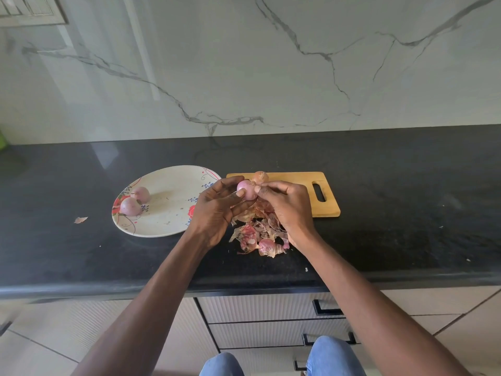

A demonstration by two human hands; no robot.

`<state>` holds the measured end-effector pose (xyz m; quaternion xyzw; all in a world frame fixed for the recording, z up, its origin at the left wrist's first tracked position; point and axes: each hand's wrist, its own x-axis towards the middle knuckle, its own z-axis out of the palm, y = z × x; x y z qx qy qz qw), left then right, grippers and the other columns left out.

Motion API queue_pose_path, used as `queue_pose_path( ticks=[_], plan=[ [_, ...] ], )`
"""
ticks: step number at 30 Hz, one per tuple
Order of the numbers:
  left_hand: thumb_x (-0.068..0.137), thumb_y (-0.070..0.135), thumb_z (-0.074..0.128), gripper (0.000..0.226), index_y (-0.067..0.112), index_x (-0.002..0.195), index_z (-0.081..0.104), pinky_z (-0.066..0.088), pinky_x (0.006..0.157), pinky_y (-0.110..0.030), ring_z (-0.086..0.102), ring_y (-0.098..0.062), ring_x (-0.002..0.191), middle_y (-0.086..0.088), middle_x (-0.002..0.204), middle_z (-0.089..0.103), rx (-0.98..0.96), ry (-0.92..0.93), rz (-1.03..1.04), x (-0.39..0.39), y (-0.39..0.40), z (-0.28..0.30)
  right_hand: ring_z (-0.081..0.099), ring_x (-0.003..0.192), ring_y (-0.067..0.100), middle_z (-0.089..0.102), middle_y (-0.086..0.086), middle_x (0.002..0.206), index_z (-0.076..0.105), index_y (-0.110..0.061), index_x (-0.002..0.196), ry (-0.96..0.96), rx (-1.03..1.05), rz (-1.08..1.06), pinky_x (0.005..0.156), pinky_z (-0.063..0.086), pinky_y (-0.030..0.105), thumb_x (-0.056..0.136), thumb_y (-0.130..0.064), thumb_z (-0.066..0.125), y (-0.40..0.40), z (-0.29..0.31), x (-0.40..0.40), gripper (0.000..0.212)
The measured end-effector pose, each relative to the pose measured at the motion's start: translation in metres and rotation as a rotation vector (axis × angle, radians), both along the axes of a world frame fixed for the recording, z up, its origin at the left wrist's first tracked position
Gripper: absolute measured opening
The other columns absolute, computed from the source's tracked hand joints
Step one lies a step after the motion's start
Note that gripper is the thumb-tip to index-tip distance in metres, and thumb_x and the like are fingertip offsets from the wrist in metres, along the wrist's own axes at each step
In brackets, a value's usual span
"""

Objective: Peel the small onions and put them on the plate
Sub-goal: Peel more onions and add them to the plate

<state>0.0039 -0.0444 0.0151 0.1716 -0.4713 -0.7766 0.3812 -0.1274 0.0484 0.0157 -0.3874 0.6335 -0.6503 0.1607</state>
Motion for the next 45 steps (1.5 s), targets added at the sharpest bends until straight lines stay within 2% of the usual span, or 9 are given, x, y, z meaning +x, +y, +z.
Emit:
queue_pose_path(
  ticks=[7,13,15,18,22,25,28,33,45],
  plan=[
    [0.071,0.005,0.08,0.031,0.01,0.1,0.071,0.061,0.088,-0.039,0.069,-0.031,0.099,-0.014,0.109,0.072,-0.144,-0.058,0.035,-0.003,0.002,-0.005,0.068,0.086,0.011,0.074,-0.002,0.093,0.078,-0.005,0.095,0.276,0.023,-0.104,0.08,0.057,0.027,0.087,-0.006,0.075,-0.008,-0.009,-0.001,0.009],
    [0.074,0.008,0.077,0.034,0.009,0.106,0.066,0.061,0.084,-0.037,0.071,-0.025,0.094,-0.01,0.103,0.074,-0.162,-0.089,0.048,-0.002,0.007,-0.002,0.058,0.076,0.011,0.068,0.006,0.09,0.067,-0.004,0.087,0.485,0.003,-0.131,0.064,0.042,0.007,0.09,-0.018,0.074,-0.013,-0.017,0.006,0.016],
    [0.078,0.007,0.073,0.031,0.007,0.108,0.065,0.061,0.081,-0.034,0.072,-0.023,0.092,-0.01,0.102,0.074,-0.09,-0.061,0.029,-0.003,0.007,-0.001,0.056,0.07,0.011,0.066,0.004,0.085,0.065,-0.006,0.084,0.498,-0.01,-0.146,0.059,0.041,0.01,0.091,-0.024,0.074,-0.013,-0.017,0.006,0.022],
    [0.092,0.002,0.062,0.021,0.002,0.113,0.061,0.062,0.081,-0.034,0.073,-0.026,0.091,-0.015,0.1,0.074,0.05,-0.006,0.01,-0.003,0.002,0.0,0.055,0.069,0.011,0.065,0.005,0.083,0.064,-0.005,0.083,0.482,-0.017,-0.154,0.06,0.041,0.012,0.09,-0.011,0.073,-0.012,-0.015,0.004,0.012],
    [0.086,0.007,0.064,0.028,0.002,0.114,0.061,0.062,0.084,-0.037,0.073,-0.029,0.093,-0.018,0.103,0.073,0.132,0.042,0.001,-0.001,-0.001,0.003,0.056,0.071,0.007,0.066,0.005,0.085,0.066,-0.003,0.088,0.459,-0.046,-0.167,0.064,0.043,0.006,0.087,0.001,0.072,-0.009,-0.015,0.0,0.008],
    [0.083,0.007,0.064,0.028,0.002,0.111,0.061,0.063,0.08,-0.035,0.074,-0.027,0.088,-0.017,0.099,0.074,0.15,0.051,-0.008,0.001,0.0,0.005,0.066,0.086,0.007,0.072,0.006,0.099,0.072,-0.003,0.104,0.491,-0.101,-0.159,0.078,0.051,0.009,0.085,0.004,0.072,-0.008,-0.014,-0.001,0.02],
    [0.083,0.007,0.064,0.026,0.001,0.108,0.062,0.063,0.075,-0.034,0.074,-0.027,0.084,-0.017,0.096,0.073,0.14,0.041,-0.003,0.002,-0.001,0.004,0.069,0.095,0.015,0.075,0.009,0.103,0.076,-0.002,0.105,0.56,-0.189,-0.122,0.084,0.058,0.025,0.087,-0.008,0.076,-0.006,-0.012,0.001,0.02],
    [0.079,0.01,0.069,0.024,0.004,0.101,0.063,0.063,0.074,-0.035,0.072,-0.021,0.077,-0.014,0.088,0.072,0.085,0.002,0.023,0.003,0.001,0.005,0.067,0.094,0.02,0.069,0.011,0.102,0.075,-0.002,0.11,0.581,-0.263,-0.011,0.081,0.057,0.023,0.082,-0.005,0.079,-0.007,-0.012,0.003,0.029],
    [0.08,0.008,0.068,0.021,0.003,0.099,0.061,0.063,0.071,-0.034,0.073,-0.023,0.075,-0.015,0.083,0.073,0.06,-0.04,0.063,0.001,0.002,0.004,0.062,0.092,0.017,0.067,0.01,0.097,0.074,0.001,0.1,0.698,-0.186,-0.05,0.084,0.049,0.012,0.083,0.006,0.073,-0.01,-0.016,0.006,0.018]
  ],
)
